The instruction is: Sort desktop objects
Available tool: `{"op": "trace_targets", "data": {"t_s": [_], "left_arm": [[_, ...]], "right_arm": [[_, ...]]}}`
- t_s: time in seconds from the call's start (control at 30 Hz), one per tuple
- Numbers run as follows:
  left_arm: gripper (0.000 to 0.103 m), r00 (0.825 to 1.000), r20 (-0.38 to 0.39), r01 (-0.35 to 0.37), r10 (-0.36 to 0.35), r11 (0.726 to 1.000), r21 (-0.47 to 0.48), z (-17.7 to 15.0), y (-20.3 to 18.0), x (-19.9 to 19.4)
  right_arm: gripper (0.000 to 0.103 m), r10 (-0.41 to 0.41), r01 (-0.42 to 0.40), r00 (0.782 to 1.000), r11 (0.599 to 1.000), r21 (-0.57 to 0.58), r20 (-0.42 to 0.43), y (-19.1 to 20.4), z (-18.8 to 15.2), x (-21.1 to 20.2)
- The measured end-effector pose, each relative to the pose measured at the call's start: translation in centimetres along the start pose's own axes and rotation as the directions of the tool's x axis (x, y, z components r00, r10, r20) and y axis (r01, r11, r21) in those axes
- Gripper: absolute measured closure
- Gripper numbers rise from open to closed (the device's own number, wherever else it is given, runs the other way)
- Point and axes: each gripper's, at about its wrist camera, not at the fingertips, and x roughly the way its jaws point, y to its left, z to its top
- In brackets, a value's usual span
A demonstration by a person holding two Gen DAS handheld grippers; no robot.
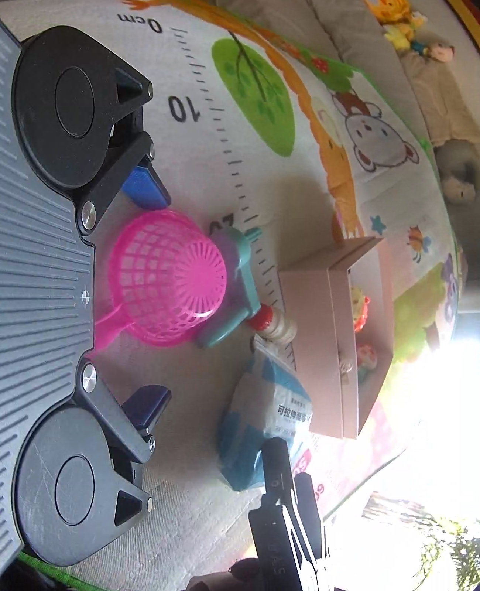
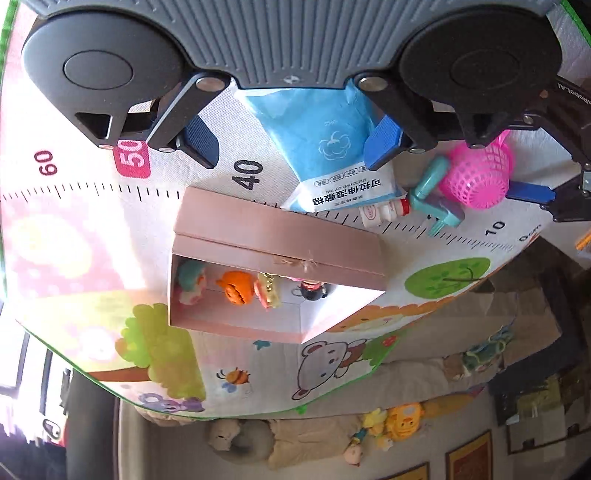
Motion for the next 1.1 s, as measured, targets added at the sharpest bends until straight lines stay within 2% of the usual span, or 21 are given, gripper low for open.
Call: {"op": "trace_targets", "data": {"t_s": [0.1,0.2,0.33,0.4,0.53,0.57,0.6,0.7,0.77,0.8,0.93,1.0,1.1], "left_arm": [[0.0,1.0,-0.005,-0.028,0.028,0.998,0.059,0.3,-0.5,0.4],[0.0,0.996,0.0,-0.085,0.086,0.992,0.09,0.2,-0.3,0.0],[0.0,0.99,-0.007,-0.143,0.144,0.987,0.075,-0.2,1.1,-0.6],[0.0,0.982,0.001,-0.19,0.19,0.979,0.073,-0.1,1.9,-0.6],[0.0,0.952,0.036,-0.305,0.304,0.95,0.07,0.7,3.4,0.1],[0.0,0.952,0.042,-0.304,0.302,0.951,0.053,1.0,3.6,0.0],[0.0,0.96,0.055,-0.276,0.275,0.961,0.024,1.5,3.9,-0.4],[0.0,0.986,0.094,-0.131,0.138,0.988,-0.079,2.5,3.8,-1.5],[0.0,0.992,0.107,-0.056,0.068,0.992,-0.116,2.9,2.8,-1.5],[0.0,0.992,0.113,-0.04,0.054,0.992,-0.122,2.9,2.0,-1.3],[0.0,0.991,0.116,-0.061,0.068,0.996,-0.064,2.3,-0.6,0.0],[0.0,0.989,0.106,-0.097,0.098,0.995,-0.013,1.7,-1.5,0.4],[0.0,0.985,0.134,-0.114,0.11,0.993,0.022,0.4,-1.9,-1.1]], "right_arm": [[0.016,-0.027,0.026,0.999,0.999,0.024,0.035,-0.2,-0.7,-0.2],[0.015,-0.01,0.007,0.998,0.999,0.053,0.06,-0.4,-1.5,-0.3],[0.006,0.018,-0.027,0.997,0.992,0.123,0.073,-0.8,-2.5,0.1],[0.005,0.017,-0.027,0.997,0.99,0.136,0.075,-0.6,-2.8,0.2],[0.003,-0.002,-0.009,0.997,0.992,0.125,0.083,-0.1,-2.9,0.1],[0.003,-0.007,-0.004,0.996,0.992,0.123,0.085,0.0,-2.9,0.0],[0.002,-0.015,0.005,0.996,0.993,0.12,0.087,0.2,-3.0,0.0],[0.0,-0.033,0.022,0.995,0.992,0.122,0.093,0.3,-3.0,-0.1],[0.0,-0.039,0.027,0.995,0.991,0.129,0.092,0.2,-3.0,0.0],[0.0,-0.043,0.03,0.995,0.991,0.133,0.091,0.2,-3.0,0.0],[0.0,-0.057,0.043,0.994,0.989,0.144,0.094,0.1,-3.0,0.0],[0.0,-0.063,0.046,0.993,0.986,0.162,0.1,-0.2,-3.0,-0.1],[0.0,-0.067,0.045,0.992,0.98,0.194,0.108,-0.7,-3.1,-0.2]]}}
